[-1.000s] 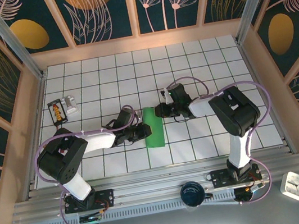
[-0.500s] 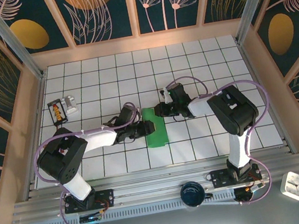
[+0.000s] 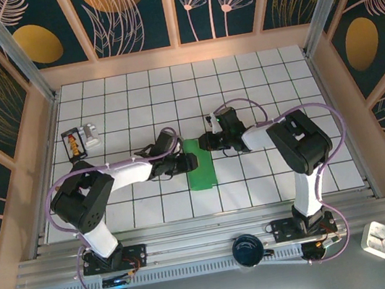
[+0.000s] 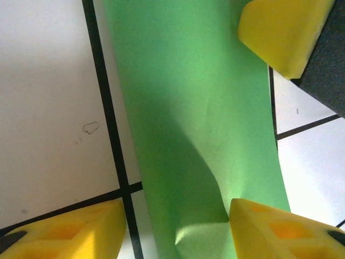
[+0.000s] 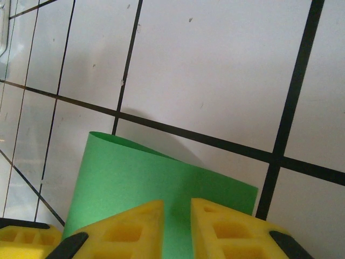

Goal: Fold a paper plane with a square sheet of paper (pick it up from the middle)
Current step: First fold in half a square sheet of paper at the center of the table.

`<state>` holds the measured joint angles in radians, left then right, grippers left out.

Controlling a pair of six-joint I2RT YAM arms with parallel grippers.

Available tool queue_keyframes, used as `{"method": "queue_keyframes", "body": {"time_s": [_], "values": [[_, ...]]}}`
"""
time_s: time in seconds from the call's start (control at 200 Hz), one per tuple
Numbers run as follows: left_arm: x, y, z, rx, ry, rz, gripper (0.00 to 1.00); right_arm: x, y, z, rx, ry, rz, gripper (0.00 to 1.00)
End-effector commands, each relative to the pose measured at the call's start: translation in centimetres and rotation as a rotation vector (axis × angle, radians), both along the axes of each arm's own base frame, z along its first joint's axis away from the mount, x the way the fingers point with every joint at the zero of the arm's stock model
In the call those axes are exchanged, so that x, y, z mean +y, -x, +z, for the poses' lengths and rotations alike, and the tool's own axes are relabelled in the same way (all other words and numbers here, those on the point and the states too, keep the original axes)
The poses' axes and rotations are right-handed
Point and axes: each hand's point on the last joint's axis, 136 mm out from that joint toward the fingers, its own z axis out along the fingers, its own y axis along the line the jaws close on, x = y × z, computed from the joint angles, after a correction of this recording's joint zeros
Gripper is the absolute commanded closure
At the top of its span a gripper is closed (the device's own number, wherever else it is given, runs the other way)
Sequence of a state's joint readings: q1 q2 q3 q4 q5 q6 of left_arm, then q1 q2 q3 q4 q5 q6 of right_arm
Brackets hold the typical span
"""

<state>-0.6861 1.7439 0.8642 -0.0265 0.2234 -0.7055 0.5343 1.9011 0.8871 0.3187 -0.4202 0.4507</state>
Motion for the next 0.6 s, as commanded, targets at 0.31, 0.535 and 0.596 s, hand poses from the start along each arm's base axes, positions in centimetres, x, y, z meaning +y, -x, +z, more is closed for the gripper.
{"method": "queue_keyframes", "body": {"time_s": [0.31,0.535,0.596], "values": [[1.2,-0.2,-2.7,0.014,-0.049,0.042,0.71,-0.5,1.4,-2.7,0.056,0.088,0.019,0.77],[1.2,0.1,-3.0,0.029,-0.021,0.054,0.76,-0.7,1.5,-0.9,0.021,0.087,0.024,0.75],[1.3,0.1,-3.0,0.03,-0.021,0.056,0.76,-0.9,1.6,-0.5,0.013,0.092,0.025,0.74]]}}
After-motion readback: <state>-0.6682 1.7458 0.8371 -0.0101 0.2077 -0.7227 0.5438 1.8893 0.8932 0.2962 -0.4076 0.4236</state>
